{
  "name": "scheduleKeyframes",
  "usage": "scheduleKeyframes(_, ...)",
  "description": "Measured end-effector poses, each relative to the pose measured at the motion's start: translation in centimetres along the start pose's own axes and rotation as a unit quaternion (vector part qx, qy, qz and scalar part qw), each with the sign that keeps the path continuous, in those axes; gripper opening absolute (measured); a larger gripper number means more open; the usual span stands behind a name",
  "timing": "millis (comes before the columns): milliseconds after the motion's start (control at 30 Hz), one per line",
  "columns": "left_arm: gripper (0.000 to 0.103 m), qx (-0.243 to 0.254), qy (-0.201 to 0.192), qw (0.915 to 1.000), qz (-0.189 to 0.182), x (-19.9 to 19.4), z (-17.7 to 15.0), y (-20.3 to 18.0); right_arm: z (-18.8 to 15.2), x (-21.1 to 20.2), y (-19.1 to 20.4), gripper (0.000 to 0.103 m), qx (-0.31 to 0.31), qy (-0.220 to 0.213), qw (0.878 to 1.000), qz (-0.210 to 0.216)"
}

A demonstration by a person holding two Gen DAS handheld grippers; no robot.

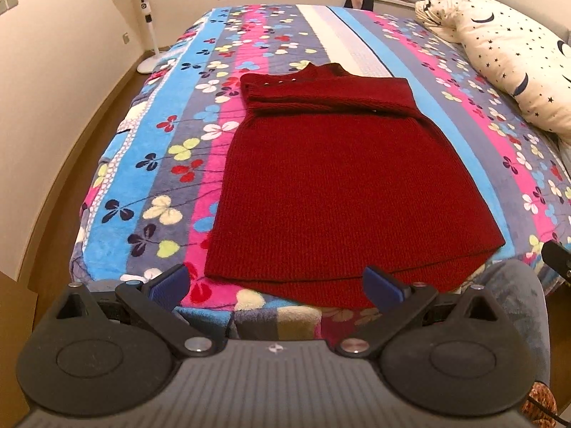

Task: Fold small clothes
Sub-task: 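Move both grippers to the cardigan hem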

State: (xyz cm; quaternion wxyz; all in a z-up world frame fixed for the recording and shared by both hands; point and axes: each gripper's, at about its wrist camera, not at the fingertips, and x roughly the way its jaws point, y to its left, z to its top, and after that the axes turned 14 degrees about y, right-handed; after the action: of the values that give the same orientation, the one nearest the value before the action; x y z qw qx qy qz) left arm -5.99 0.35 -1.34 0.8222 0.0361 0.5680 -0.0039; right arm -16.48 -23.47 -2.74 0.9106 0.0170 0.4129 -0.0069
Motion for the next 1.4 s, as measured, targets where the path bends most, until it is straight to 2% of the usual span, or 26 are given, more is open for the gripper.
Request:
scheduleKeyframes(267, 0.103, 0.002, 0.009, 0.9999, -0.009, 0.6, 0.0, 0.1, 0.0, 0.6, -0.1, 0.085, 0.008, 0.008, 1.0, -0.003)
scheduleKeyframes(667, 0.103, -0.004, 0.033, 0.9994, -0.012, 3.4, 1.1, 0.8, 0.5, 3.1, -0.3, 0.085, 0.015, 0.042, 0.999, -0.001)
scheduleKeyframes(833, 0.103, -0.008, 0.014, 0.9998, -0.016, 5.5, 2.1, 2.7, 0.9, 4.9, -1.2, 0.085, 0.016, 0.057, 0.998, -0.004)
scheduleKeyframes(967, 0.103, -0.032, 0.024, 0.9988, -0.028, 8.3, 3.7, 5.3, 1.1, 7.6, -2.7, 0.085, -0.012, 0.068, 0.997, -0.037)
scheduleKeyframes(1167, 0.103, -0.08, 0.063, 0.993, -0.059, 14.0, 6.0, 9.4, 1.9, 12.6, -6.9, 0.085, -0.003, 0.087, 0.994, -0.069)
scheduleKeyframes(1300, 0.103, -0.088, 0.091, 0.9894, -0.072, 18.0, 7.5, 10.5, 2.8, 17.2, -10.5, 0.085, 0.008, 0.11, 0.991, -0.075)
scheduleKeyframes(1400, 0.103, -0.074, 0.12, 0.9868, -0.08, 21.1, 8.7, 10.3, 3.9, 20.8, -13.4, 0.085, 0.042, 0.141, 0.988, -0.048)
